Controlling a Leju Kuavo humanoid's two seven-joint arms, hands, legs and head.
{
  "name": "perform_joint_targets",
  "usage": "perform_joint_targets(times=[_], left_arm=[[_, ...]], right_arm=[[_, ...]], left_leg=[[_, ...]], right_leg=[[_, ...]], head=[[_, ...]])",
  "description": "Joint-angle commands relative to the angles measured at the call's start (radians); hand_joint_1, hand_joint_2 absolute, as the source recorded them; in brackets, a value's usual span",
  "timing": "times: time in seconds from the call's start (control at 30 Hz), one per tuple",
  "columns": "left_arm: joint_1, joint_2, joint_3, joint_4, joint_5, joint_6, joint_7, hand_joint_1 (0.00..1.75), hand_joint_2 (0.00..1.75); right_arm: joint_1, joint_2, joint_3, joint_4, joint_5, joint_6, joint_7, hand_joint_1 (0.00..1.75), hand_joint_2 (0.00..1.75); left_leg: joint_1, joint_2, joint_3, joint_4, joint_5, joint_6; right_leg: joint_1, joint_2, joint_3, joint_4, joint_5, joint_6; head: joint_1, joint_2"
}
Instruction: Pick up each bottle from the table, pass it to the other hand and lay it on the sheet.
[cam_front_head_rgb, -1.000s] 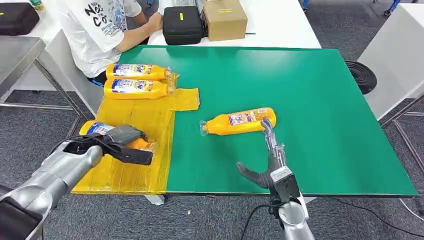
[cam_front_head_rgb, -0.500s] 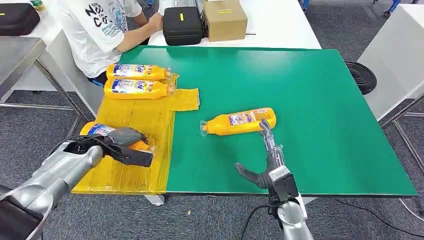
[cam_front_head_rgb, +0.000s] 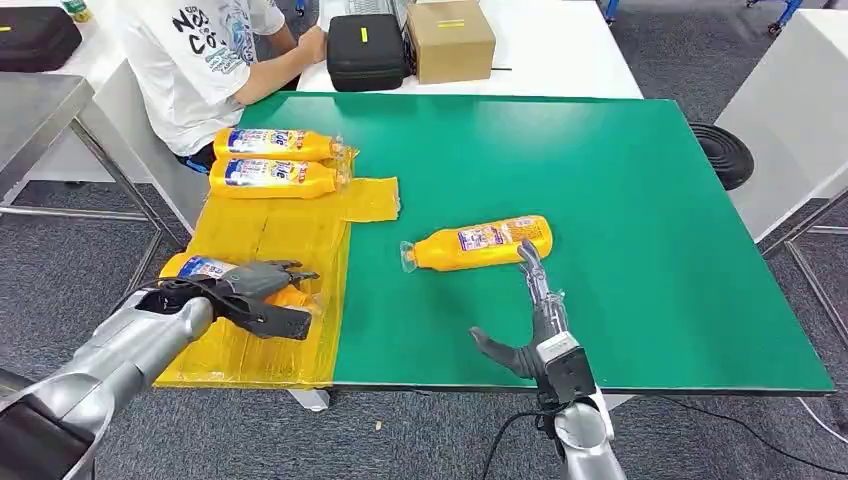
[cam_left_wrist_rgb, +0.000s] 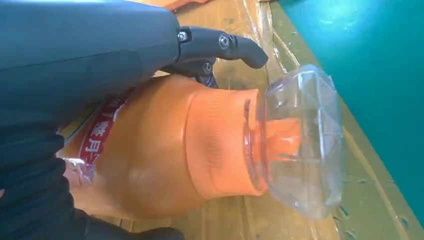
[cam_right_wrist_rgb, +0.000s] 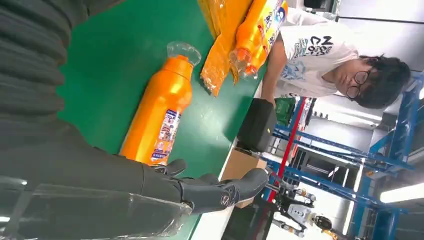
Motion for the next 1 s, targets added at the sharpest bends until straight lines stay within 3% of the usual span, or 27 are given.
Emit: perform_joint_targets(times=[0.03, 0.53, 0.57, 1.0], left_arm=[[0.002, -0.021, -0.041, 0.067, -0.003, -0.022, -0.003, 0.0, 1.75], [-0.05, 0.051, -0.023, -0.088, 0.077, -0.039, -0.067, 0.0, 1.75], [-0.053, 0.055, -0.022, -0.094, 0.079, -0.043, -0.066, 0.0, 0.0], [-0.064, 0.07, -0.031, -0.152, 0.104, -0.076, -0.075, 0.0, 0.0]], right_arm=[[-0.024, 0.004, -0.012, 0.055, 0.0, -0.004, -0.006, 0.0, 1.75], [0.028, 0.002, -0.031, -0.006, 0.003, -0.005, -0.004, 0.0, 1.75], [0.03, 0.001, -0.031, -0.008, 0.003, -0.005, -0.004, 0.0, 1.75], [0.069, 0.009, -0.043, -0.067, 0.015, -0.005, 0.016, 0.0, 1.75]], left_leg=[[0.0, 0.001, 0.003, -0.001, -0.001, 0.0], [0.001, 0.0, 0.001, 0.0, -0.001, 0.0], [0.001, 0.001, 0.003, 0.001, -0.002, 0.0], [0.001, -0.001, 0.002, 0.001, -0.001, 0.0]], right_leg=[[0.0, 0.0, 0.003, -0.001, -0.001, -0.002], [0.001, -0.001, 0.001, 0.0, -0.001, -0.002], [0.002, -0.001, 0.003, 0.0, -0.002, -0.003], [0.001, -0.002, 0.002, 0.0, -0.002, -0.003]], head=[[0.0, 0.0], [0.0, 0.0], [0.0, 0.0], [0.0, 0.0]])
